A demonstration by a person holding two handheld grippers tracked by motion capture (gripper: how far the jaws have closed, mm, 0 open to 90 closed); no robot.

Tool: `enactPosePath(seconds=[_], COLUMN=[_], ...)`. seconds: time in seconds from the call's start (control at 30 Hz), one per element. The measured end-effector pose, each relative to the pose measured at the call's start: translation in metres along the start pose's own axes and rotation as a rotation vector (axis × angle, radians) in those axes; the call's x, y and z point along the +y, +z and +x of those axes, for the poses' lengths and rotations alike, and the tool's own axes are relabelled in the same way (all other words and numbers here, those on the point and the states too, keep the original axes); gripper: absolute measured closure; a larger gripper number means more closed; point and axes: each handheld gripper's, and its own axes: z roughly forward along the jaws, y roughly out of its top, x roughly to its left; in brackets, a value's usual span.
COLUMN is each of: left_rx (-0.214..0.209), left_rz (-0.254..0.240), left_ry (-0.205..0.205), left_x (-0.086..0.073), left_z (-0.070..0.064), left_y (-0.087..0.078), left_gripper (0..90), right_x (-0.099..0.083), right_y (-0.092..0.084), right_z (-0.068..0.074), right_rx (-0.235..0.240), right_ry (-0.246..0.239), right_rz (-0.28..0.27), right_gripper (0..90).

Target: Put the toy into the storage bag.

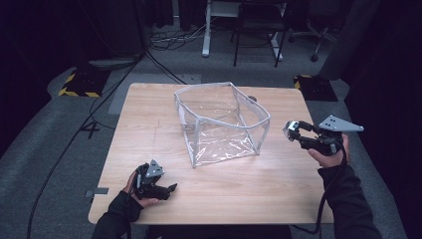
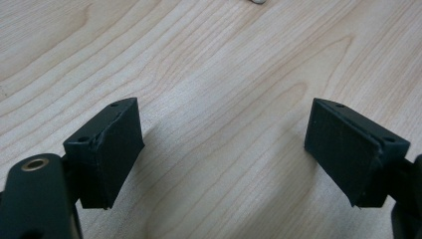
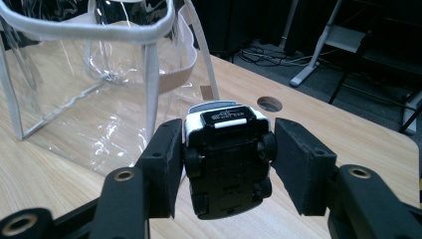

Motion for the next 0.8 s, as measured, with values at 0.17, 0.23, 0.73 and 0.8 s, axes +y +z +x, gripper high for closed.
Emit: enactPosePath(seconds=[0.17,0.23,0.73,0.8], left_rx=[0.002,0.002,0.003,0.003], left_rz=[-0.002,-0.002,-0.002,-0.002], left_ry=[-0.002,-0.001,0.000,0.000], left_x=[0.000,0.000,0.000,0.000], left_z=[0.000,0.000,0.000,0.000], left_y=[0.000,0.000,0.000,0.000], left_gripper=[15.4,15.4,15.4,15.4], right_x=[0.013,0.015,0.045,0.047], right_y=[-0.003,-0.003,-0.005,-0.005], right_z=[0.001,0.001,0.008,0.008], right_rx=[-0.009,-0.007,-0.003,-0.001], right_ry=[-0.002,-0.005,-0.040,-0.046], right_rz=[-0.018,-0.024,-0.054,-0.054], right_gripper=[47.1,47.0,47.0,47.0])
